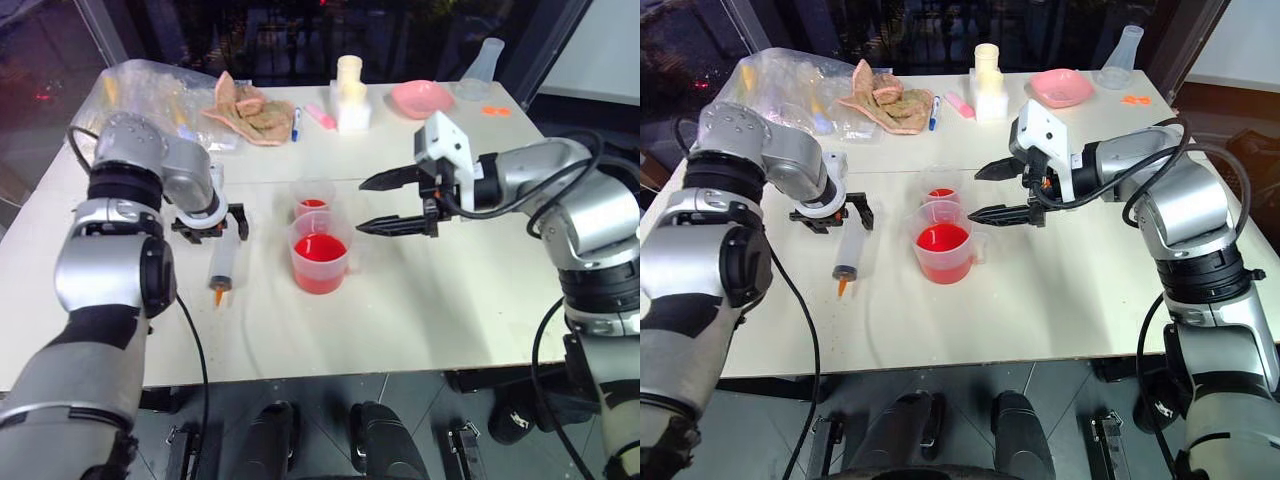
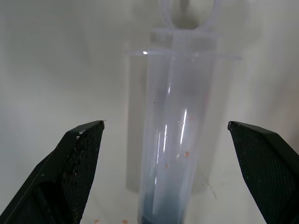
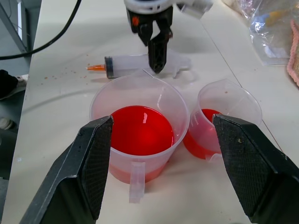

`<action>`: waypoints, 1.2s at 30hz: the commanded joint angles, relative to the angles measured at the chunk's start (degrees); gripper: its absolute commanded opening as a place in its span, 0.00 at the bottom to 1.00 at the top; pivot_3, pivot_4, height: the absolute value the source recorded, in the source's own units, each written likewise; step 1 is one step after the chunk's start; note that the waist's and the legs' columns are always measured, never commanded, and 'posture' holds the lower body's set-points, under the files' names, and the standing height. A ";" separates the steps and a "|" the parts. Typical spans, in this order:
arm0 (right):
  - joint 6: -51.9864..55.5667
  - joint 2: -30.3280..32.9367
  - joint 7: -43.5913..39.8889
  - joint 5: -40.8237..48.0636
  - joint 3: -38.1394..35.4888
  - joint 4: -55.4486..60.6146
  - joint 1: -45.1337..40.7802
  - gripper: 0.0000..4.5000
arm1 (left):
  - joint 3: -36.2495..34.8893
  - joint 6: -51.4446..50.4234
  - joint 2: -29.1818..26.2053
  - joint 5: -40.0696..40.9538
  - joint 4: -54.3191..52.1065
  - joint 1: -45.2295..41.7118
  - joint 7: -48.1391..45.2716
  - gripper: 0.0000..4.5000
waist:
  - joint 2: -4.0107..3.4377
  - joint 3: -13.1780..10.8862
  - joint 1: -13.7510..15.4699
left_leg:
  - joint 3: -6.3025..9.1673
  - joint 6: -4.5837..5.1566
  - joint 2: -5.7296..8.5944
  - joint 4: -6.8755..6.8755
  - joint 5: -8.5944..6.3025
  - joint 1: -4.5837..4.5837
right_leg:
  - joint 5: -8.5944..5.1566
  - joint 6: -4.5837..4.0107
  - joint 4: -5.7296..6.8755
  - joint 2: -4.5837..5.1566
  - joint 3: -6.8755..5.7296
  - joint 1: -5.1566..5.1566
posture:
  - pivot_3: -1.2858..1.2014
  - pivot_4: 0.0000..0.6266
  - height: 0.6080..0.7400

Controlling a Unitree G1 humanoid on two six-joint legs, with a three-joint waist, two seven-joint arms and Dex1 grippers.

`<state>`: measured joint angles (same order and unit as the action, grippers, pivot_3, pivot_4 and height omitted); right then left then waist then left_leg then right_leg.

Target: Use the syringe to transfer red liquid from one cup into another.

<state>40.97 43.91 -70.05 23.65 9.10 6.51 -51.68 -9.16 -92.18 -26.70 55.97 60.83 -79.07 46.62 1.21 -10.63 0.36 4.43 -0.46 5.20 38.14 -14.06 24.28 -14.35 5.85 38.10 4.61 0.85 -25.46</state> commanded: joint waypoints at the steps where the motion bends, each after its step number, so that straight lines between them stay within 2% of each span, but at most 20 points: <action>1: 0.74 1.33 0.46 1.25 -2.35 2.71 0.06 0.78 | -2.65 1.26 0.81 -6.34 -2.32 0.85 -3.54 0.99 | 0.00 0.00 -0.06 | 0.00 0.00 0.00 0.00 0.00 0.00 | 0.00 0.00 0.00 0.00 0.00 0.00 | 0.52 0.24 1.00; 10: 3.26 2.42 1.60 2.07 -3.10 5.15 0.88 0.78 | -6.94 8.91 3.81 -19.28 -2.82 3.67 -10.87 0.99 | 0.00 0.02 0.17 | 0.00 -0.02 -0.01 0.01 0.01 -0.02 | 0.00 0.00 0.01 0.01 -0.01 0.03 | 0.52 0.24 1.00; 19: 4.04 3.58 2.37 2.53 -3.19 5.41 0.47 0.78 | -12.33 10.86 6.49 -26.16 0.28 3.08 -14.87 0.40 | -0.04 0.09 0.30 | -0.01 -0.01 0.00 0.02 0.00 -0.22 | 0.00 0.01 0.01 0.03 -0.01 0.22 | 0.52 0.24 1.00; 20: 4.05 3.65 2.45 2.54 -3.16 5.35 0.39 0.78 | -12.76 10.95 6.60 -26.83 0.23 3.14 -15.00 0.36 | -0.03 0.09 0.34 | -0.01 -0.01 0.00 0.02 0.00 -0.25 | 0.01 0.01 0.01 0.03 -0.02 0.27 | 0.52 0.24 1.00; 23: 4.03 3.67 2.58 2.50 -3.03 5.07 0.12 0.78 | -14.74 11.47 6.88 -28.36 -1.46 3.65 -14.88 0.34 | -0.05 0.11 0.35 | -0.01 0.00 0.00 0.02 0.00 -0.28 | 0.01 0.02 0.01 0.04 -0.02 0.29 | 0.52 0.24 1.00; 26: 3.93 3.73 2.67 2.36 -2.95 4.80 -0.16 0.78 | -15.11 10.29 7.97 -29.39 -11.54 5.22 -15.59 0.34 | -0.05 0.11 0.32 | 0.00 -0.01 0.00 0.02 0.00 -0.28 | 0.01 0.02 0.03 0.03 -0.03 0.29 | 0.52 0.24 1.00; 28: 3.81 3.70 2.67 2.29 -2.93 4.40 -0.42 0.78 | -13.34 9.75 8.78 -29.71 -21.89 7.55 -17.65 0.34 | -0.03 0.10 0.32 | 0.00 -0.01 -0.01 0.02 0.01 -0.28 | 0.01 0.02 0.03 0.04 -0.02 0.28 | 0.52 0.24 1.00; 30: 3.68 3.85 2.87 2.12 -3.23 3.85 -0.79 0.78 | -10.31 12.16 8.61 -28.87 -38.96 12.12 -21.50 0.34 | -0.01 0.08 0.23 | 0.00 -0.03 -0.02 0.03 0.01 -0.24 | 0.02 0.02 0.04 0.03 -0.01 0.24 | 0.52 0.24 1.00; 32: 3.60 4.03 3.27 2.07 -3.90 2.88 -1.31 0.78 | -10.21 18.93 8.96 -26.98 -53.50 16.18 -26.93 0.34 | 0.01 0.07 0.03 | -0.01 -0.05 -0.04 0.02 0.03 -0.02 | 0.03 0.00 0.02 0.03 0.02 0.04 | 0.52 0.24 1.00; 34: 3.34 4.01 4.19 1.84 -4.61 1.56 -1.73 0.78 | -11.25 22.07 8.48 -25.96 -59.25 16.84 -31.02 0.34 | 0.01 0.07 0.16 | 0.00 -0.07 -0.05 0.02 0.04 0.11 | 0.05 -0.04 0.00 0.02 0.01 -0.09 | 0.52 0.24 1.00; 36: 3.09 3.90 5.24 1.77 -5.42 0.63 -1.89 0.78 | -9.05 20.17 5.93 -25.90 -61.78 15.78 -34.66 0.34 | 0.01 0.08 0.20 | -0.01 -0.07 -0.05 0.01 0.04 0.10 | 0.05 -0.04 -0.03 0.02 0.00 -0.08 | 0.52 0.24 1.00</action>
<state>45.03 47.31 -65.58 25.46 6.37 7.04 -51.96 -18.91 -72.25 -19.32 29.46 2.50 -61.83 14.69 1.22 -10.55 0.57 4.43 -0.53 5.15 38.15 -14.02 24.37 -14.30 5.81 38.06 4.62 0.84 -25.52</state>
